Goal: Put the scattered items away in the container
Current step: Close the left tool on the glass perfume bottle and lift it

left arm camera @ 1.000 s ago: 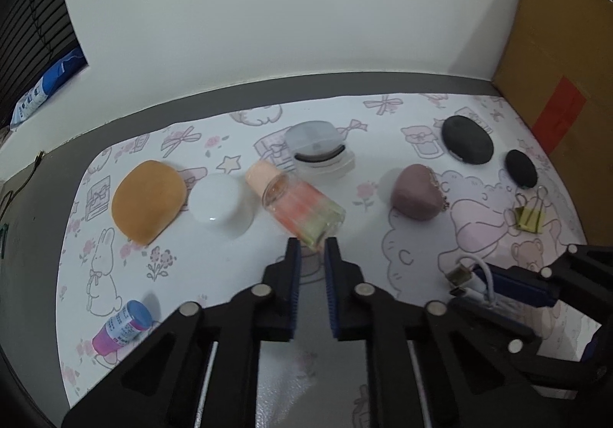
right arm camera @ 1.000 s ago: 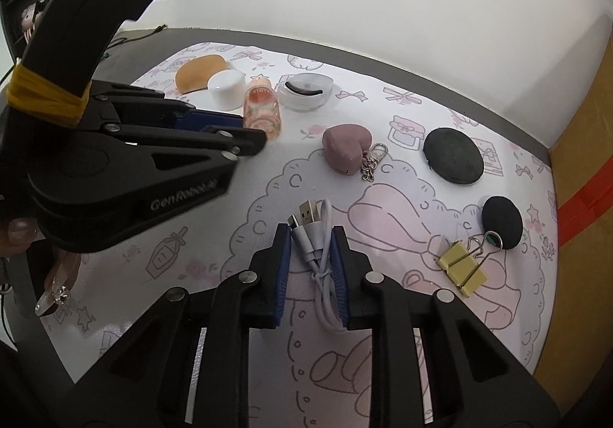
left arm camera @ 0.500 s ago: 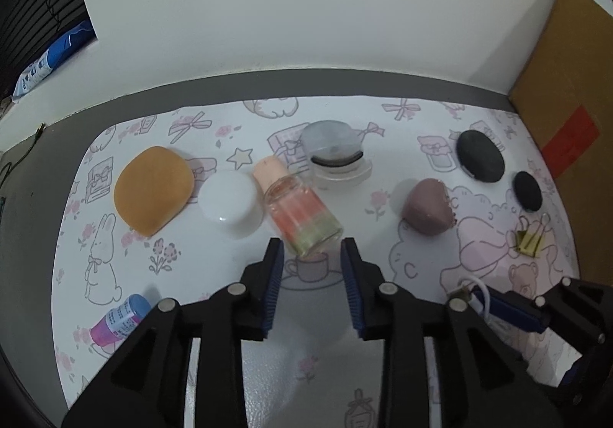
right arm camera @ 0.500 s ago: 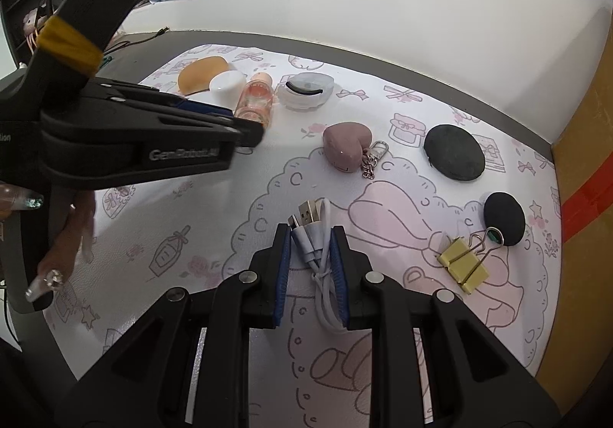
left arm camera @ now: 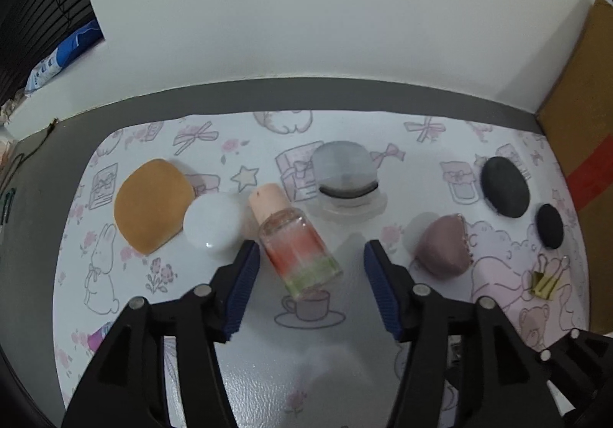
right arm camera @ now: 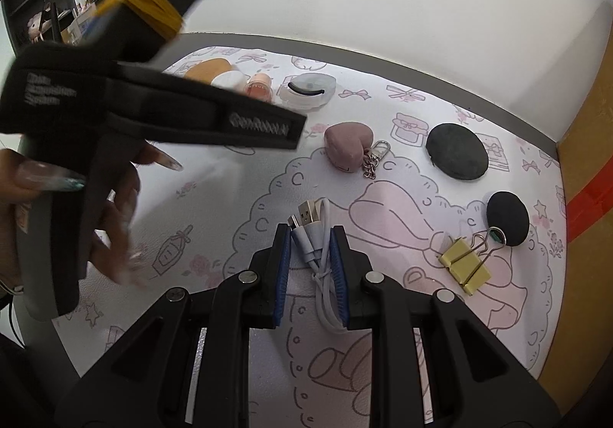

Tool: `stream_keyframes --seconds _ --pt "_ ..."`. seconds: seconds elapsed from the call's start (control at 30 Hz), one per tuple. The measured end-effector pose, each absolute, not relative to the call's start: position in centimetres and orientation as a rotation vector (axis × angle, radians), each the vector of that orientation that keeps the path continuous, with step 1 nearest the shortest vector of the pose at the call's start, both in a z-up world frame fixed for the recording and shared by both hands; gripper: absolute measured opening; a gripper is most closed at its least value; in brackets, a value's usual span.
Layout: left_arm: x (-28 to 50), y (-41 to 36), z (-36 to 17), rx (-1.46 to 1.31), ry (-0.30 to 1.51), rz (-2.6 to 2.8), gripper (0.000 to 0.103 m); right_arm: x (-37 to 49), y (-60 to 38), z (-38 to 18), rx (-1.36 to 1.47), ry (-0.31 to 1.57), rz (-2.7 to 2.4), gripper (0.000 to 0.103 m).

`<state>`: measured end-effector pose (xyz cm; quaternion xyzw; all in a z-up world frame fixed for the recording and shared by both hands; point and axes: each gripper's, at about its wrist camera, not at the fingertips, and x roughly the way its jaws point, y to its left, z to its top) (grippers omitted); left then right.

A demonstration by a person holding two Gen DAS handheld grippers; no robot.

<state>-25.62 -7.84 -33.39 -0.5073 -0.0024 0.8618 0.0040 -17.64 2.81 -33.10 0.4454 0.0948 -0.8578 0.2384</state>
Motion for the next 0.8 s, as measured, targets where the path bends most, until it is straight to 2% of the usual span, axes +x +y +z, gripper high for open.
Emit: stream_keyframes --seconds 0.1,0.13,0.17,0.23,0.4,0.63,0.8 --pt "-25.6 -8.3 -33.4 -1.586 -0.043 2.701 0.058 -17.6 2.9 -33.1 1.218 0.252 -2.354 0.021" --pt "-25.6 -8.3 -33.3 -1.588 -0.03 2.707 0.05 -17.6 2.9 -33.2 1.217 0.249 -2.356 0.021" --pt "-25.5 -8.3 -33.2 -1.588 -0.017 2.708 0.037 -17.6 3.0 -33.2 1.218 0.245 -2.358 0.022" --pt "-25.4 -8.4 -33.1 -1.593 -0.019 2.693 0.028 -17.6 3.1 -33.2 1.218 0.243 -2.36 0.022" --pt "-24.6 -9.5 -32.9 -1.578 -0.064 2.684 0.027 -17.6 3.0 -33.2 1.219 0.244 -2.365 0.022" --pt "-23.4 -9.6 -31.0 -1.505 0.061 2.739 0.027 -17.4 3.1 -33.1 1.23 0.208 -2.389 0.02" --pt "-22.0 -9.5 -28.8 -1.49 0.049 2.755 0.027 -16.8 3.5 -31.2 1.214 0.201 -2.453 0.02"
